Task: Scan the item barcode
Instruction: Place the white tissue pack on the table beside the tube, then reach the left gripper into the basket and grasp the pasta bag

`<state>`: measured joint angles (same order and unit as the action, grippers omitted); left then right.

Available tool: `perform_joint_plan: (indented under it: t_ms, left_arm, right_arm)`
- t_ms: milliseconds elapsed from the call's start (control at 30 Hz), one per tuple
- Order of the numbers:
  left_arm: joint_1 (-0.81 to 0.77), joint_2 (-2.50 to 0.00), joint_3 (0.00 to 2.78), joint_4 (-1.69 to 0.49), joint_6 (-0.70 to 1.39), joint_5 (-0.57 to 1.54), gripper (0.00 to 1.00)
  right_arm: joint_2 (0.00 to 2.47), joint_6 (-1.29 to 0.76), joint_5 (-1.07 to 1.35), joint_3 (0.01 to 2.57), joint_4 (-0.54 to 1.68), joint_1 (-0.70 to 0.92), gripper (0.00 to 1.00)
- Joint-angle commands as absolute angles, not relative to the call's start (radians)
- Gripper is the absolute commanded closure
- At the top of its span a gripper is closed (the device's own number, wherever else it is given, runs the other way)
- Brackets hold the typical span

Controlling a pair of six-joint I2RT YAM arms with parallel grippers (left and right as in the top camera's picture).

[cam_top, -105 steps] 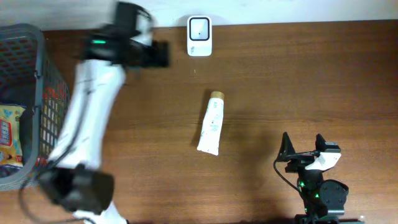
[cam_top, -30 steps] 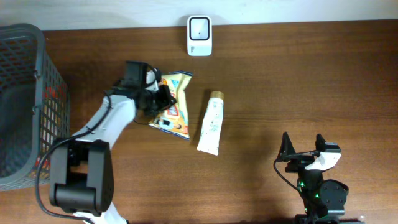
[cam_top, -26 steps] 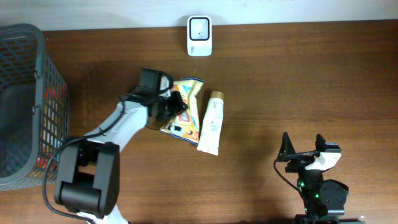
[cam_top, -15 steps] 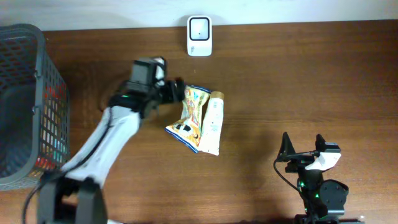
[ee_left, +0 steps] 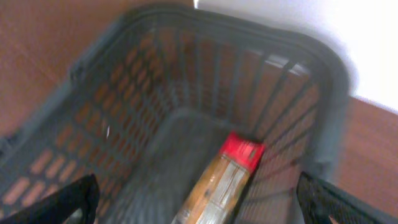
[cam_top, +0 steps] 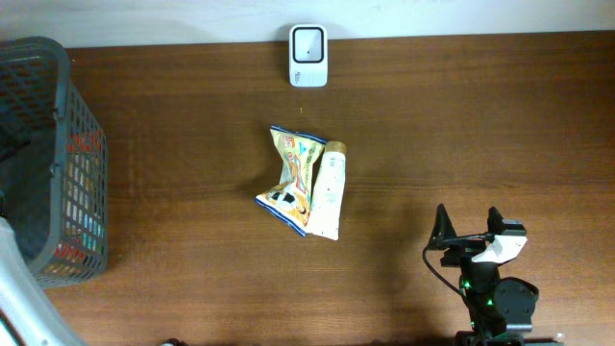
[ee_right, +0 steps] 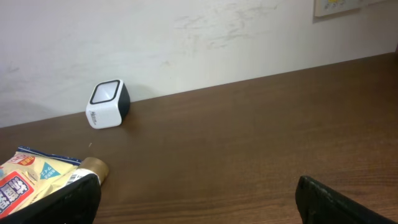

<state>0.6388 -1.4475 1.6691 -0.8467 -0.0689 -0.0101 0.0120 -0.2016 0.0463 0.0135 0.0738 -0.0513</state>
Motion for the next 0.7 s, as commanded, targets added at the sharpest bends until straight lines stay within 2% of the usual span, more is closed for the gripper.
perform_joint_plan:
  t_ms: [0,133,267,500,600,667]
  left_arm:
    - [0.713,-1.610,1.676,-0.899,-0.092,0.070,0.01]
    - [0.741,-1.809,1.676,-0.900,-0.129,0.120,0.01]
    - [0.741,-1.958,1.676,-0.907,-0.271,0.244,0.01]
    - [0.740,-2.144,1.676,-0.899,-0.358,0.253,0.01]
    - [0.740,-2.194,1.676,-0.900,-0.445,0.381,0.00]
    - [0.740,-2.200,1.666,-0.899,-0.471,0.400,0.06]
  right_arm:
    - [0.006,-0.195,0.041,0.006,0.074,-0.045,0.01]
    - [0.006,-0.195,0.041,0.006,0.074,-0.045,0.01]
    - [0.006,-0.195,0.041,0.006,0.074,-0.045,0.01]
    - [0.006,-0.195,0.041,0.006,0.074,-0.045,0.01]
    - [0.006,-0.195,0.041,0.006,0.074,-0.045,0.01]
    - [0.006,-0.195,0.041,0.006,0.074,-0.045,0.01]
